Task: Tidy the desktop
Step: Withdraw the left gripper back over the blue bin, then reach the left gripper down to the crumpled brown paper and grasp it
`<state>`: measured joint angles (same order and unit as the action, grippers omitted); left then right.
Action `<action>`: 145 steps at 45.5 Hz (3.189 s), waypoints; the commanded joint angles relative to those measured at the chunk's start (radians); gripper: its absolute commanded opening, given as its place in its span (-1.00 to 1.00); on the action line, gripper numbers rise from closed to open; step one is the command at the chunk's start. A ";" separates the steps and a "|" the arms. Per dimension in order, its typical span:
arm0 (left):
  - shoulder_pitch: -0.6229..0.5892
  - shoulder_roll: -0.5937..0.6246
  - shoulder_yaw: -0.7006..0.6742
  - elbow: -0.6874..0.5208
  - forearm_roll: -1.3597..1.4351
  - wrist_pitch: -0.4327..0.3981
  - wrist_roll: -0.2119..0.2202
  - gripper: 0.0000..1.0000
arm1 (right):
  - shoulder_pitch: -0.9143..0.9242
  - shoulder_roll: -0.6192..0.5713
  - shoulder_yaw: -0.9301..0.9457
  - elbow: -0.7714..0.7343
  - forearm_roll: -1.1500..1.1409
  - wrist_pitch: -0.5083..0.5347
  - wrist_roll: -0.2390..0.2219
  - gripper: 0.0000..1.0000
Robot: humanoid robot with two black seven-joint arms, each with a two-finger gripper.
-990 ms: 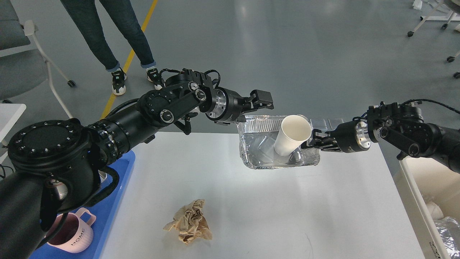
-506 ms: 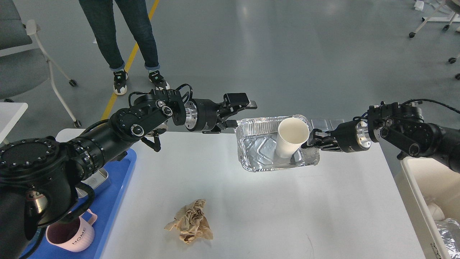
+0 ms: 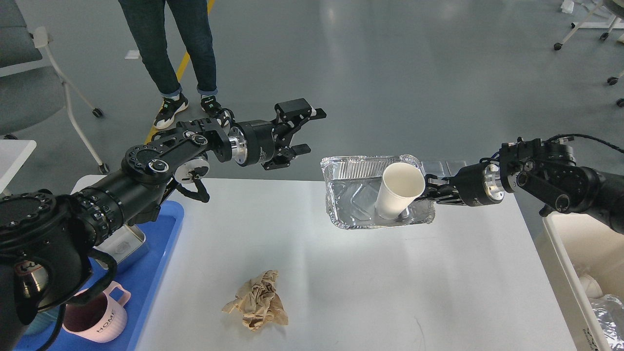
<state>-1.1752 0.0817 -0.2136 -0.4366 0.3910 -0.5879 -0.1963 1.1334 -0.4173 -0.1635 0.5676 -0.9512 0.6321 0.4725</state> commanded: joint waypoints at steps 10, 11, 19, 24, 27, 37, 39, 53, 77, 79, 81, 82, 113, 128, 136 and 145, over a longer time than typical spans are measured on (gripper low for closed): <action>0.101 0.128 -0.038 -0.008 -0.004 -0.032 -0.118 0.99 | 0.000 -0.006 0.001 0.002 0.000 0.000 0.000 -1.00; 0.120 0.148 -0.033 -0.010 0.000 -0.035 -0.142 0.99 | 0.000 -0.006 0.001 0.002 0.000 0.000 0.000 -1.00; 0.235 0.346 -0.027 -0.063 0.104 -0.053 -0.249 0.99 | 0.000 -0.009 0.002 0.000 0.000 0.000 0.000 -1.00; 0.287 0.519 -0.027 -0.169 0.160 -0.085 -0.256 0.99 | 0.000 -0.008 0.007 0.000 0.000 -0.002 0.000 -1.00; 0.313 0.663 -0.026 -0.281 0.190 -0.086 -0.256 0.99 | 0.000 -0.008 0.007 0.002 0.000 -0.002 0.000 -1.00; 0.338 1.048 -0.026 -0.534 0.258 -0.095 -0.241 0.99 | 0.014 -0.009 0.009 0.000 0.000 -0.003 0.000 -1.00; 0.336 1.114 -0.026 -0.571 0.264 -0.096 -0.236 0.99 | 0.017 -0.008 0.009 0.000 0.000 -0.003 0.000 -1.00; 0.299 1.449 -0.043 -0.659 0.275 -0.227 -0.141 0.98 | 0.032 -0.005 0.009 -0.002 0.002 -0.017 -0.002 -1.00; 0.092 1.406 -0.049 -0.660 0.376 -0.305 0.212 0.99 | 0.032 -0.026 0.010 0.000 0.002 -0.020 0.000 -1.00; 0.091 1.377 -0.049 -0.659 0.376 -0.313 0.212 0.99 | 0.032 -0.026 0.010 0.000 0.002 -0.020 0.000 -1.00; 0.089 1.344 -0.050 -0.659 0.376 -0.316 0.212 0.99 | 0.032 -0.026 0.012 0.000 0.002 -0.020 0.000 -1.00; 0.088 1.321 -0.050 -0.659 0.376 -0.316 0.213 0.99 | 0.032 -0.026 0.012 0.000 0.002 -0.020 0.000 -1.00; 0.114 0.443 0.086 -0.561 0.675 -0.202 0.316 0.99 | 0.026 -0.057 0.013 0.002 0.002 -0.022 0.001 -1.00; 0.175 0.346 0.114 -0.492 0.675 -0.185 0.385 0.99 | 0.022 -0.058 0.013 0.000 0.002 -0.028 0.001 -1.00; 0.210 0.279 0.114 -0.462 0.675 -0.164 0.448 0.99 | 0.017 -0.058 0.013 0.000 0.002 -0.031 0.001 -1.00; 0.244 0.208 0.112 -0.422 0.677 -0.150 0.448 0.99 | 0.014 -0.069 0.013 0.000 0.002 -0.035 0.001 -1.00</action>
<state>-0.9423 0.3240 -0.1004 -0.8700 1.0670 -0.7467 0.2507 1.1493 -0.4789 -0.1503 0.5675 -0.9495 0.5971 0.4741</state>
